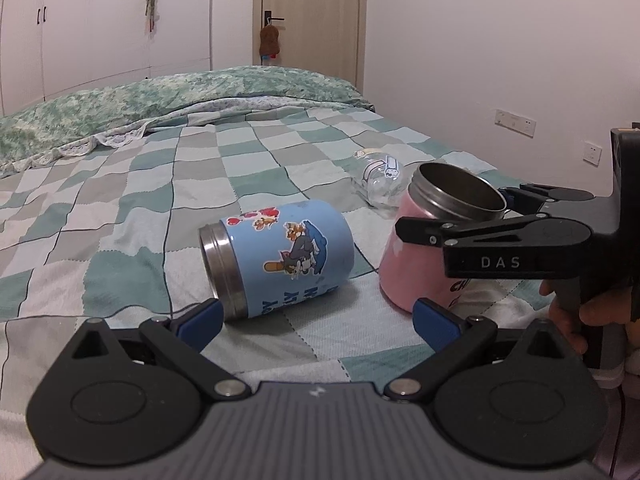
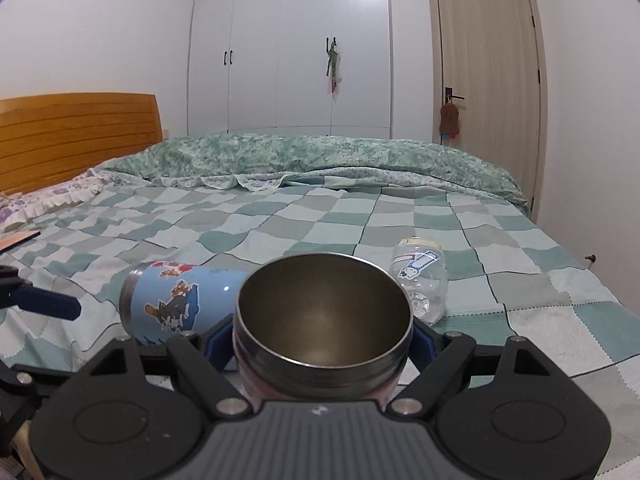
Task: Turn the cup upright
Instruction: 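Rotate the pink tumbler with the right gripper until its open rim faces up, then lower the upright pink tumbler onto the bed and open the right gripper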
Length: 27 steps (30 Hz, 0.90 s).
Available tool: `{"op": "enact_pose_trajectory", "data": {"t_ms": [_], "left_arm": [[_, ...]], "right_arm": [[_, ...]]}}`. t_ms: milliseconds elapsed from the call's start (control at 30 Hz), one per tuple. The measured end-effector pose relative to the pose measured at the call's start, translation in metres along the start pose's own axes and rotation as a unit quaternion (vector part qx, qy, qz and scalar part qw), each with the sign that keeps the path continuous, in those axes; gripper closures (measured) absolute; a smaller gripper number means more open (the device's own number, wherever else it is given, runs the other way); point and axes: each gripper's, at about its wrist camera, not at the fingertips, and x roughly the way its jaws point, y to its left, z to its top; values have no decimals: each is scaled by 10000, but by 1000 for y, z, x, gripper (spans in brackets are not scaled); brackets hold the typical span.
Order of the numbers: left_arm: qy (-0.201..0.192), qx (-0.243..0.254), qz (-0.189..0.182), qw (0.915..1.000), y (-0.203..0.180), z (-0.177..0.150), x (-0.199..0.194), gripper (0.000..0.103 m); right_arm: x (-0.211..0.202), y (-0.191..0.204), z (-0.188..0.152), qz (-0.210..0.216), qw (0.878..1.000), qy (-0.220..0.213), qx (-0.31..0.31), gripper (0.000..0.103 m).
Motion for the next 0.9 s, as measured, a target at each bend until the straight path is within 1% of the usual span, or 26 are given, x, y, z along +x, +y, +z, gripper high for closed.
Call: {"op": "enact_pose_trajectory", "data": {"t_ms": [33, 67, 133, 267, 500, 633, 733, 833, 900], "left_arm": [[-4, 1, 14, 10000, 0, -1, -1, 0], [-22, -3, 20, 10000, -1, -1, -3, 0], [-72, -20, 33, 10000, -1, -2, -6, 0], [-159, -16, 105, 9998, -6, -2, -14, 0], [-366, -55, 156, 9992, -22, -3, -38, 0], [-608, -96, 238, 9978, -35, -5, -61, 0], [-871, -210, 352, 9954, -45, -10, -80, 0], [-1162, -338, 505, 9914, -55, -20, -96, 0], [-1349, -414, 711, 9874, -61, -31, -102, 0]], "right_arm": [[-2, -2, 1, 12, 10000, 6, 53, 19], [-3, -5, 1, 49, 9999, 15, 149, 11], [-12, -11, 0, 135, 9994, -156, 282, 0], [-32, -10, -1, 111, 9985, -502, 180, 0], [-85, -10, -3, -6, 9929, -1188, -26, 0], [-120, -12, -5, -90, 9888, -1488, -111, 0], [-147, -15, -11, -148, 9864, -1634, -110, 0], [-168, -19, -20, -214, 9848, -1717, -133, 0], [-179, -24, -28, -274, 9846, -1723, -122, 0]]}}
